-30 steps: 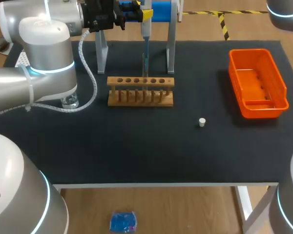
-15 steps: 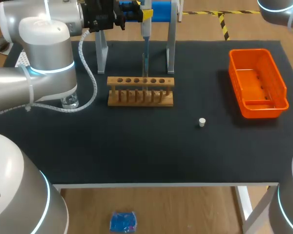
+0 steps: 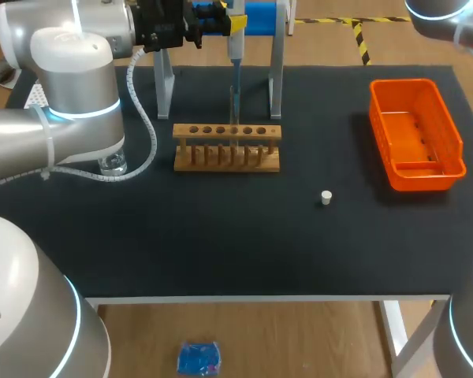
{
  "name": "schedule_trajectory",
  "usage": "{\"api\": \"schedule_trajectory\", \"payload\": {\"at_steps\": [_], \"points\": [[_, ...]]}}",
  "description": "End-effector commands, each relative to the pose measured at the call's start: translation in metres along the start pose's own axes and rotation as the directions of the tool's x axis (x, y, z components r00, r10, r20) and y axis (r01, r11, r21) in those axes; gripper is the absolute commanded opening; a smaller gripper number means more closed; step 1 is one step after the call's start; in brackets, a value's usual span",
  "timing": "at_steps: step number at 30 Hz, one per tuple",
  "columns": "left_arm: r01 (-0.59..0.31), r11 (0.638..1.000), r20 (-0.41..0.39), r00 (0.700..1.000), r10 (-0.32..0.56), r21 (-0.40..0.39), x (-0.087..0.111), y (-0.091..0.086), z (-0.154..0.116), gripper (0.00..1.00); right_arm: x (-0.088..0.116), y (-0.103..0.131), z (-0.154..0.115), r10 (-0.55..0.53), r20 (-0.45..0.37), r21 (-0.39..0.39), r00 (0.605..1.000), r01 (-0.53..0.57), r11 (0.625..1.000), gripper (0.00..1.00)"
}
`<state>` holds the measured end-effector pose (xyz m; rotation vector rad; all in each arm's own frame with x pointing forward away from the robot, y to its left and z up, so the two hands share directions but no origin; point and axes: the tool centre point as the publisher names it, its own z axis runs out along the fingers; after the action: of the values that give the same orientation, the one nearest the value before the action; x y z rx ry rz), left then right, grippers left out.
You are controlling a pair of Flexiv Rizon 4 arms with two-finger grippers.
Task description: Invert the test tube, pick up the pipette, mount the tip to pipette, aspirate from beaker and dispense into the tube, eject the tip, return the pipette, and cap with the stopper.
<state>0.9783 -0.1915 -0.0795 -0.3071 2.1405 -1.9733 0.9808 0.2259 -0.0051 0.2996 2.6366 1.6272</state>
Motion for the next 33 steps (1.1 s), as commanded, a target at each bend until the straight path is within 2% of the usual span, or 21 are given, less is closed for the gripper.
{"api": "schedule_trajectory", "payload": {"at_steps": [1,21,33], "points": [[-0.002,1.000,0.005,1.000,0.002,0.007,0.0006,0.0012,0.0015,0.00,-0.0011,0.0001,0.0012,0.001,-0.004,0.004,1.000,-0.001,1.000,0.00],[-0.002,1.000,0.005,1.000,0.002,0.007,0.0006,0.0012,0.0015,0.00,-0.0043,-0.0066,0.0034,-0.002,-0.010,0.018,1.000,0.002,1.000,0.00],[-0.002,1.000,0.005,1.000,0.002,0.007,0.0006,0.0012,0.0015,0.00,0.0012,-0.0075,0.0052,-0.027,-0.019,0.026,0.999,0.027,0.999,0.00]]}}
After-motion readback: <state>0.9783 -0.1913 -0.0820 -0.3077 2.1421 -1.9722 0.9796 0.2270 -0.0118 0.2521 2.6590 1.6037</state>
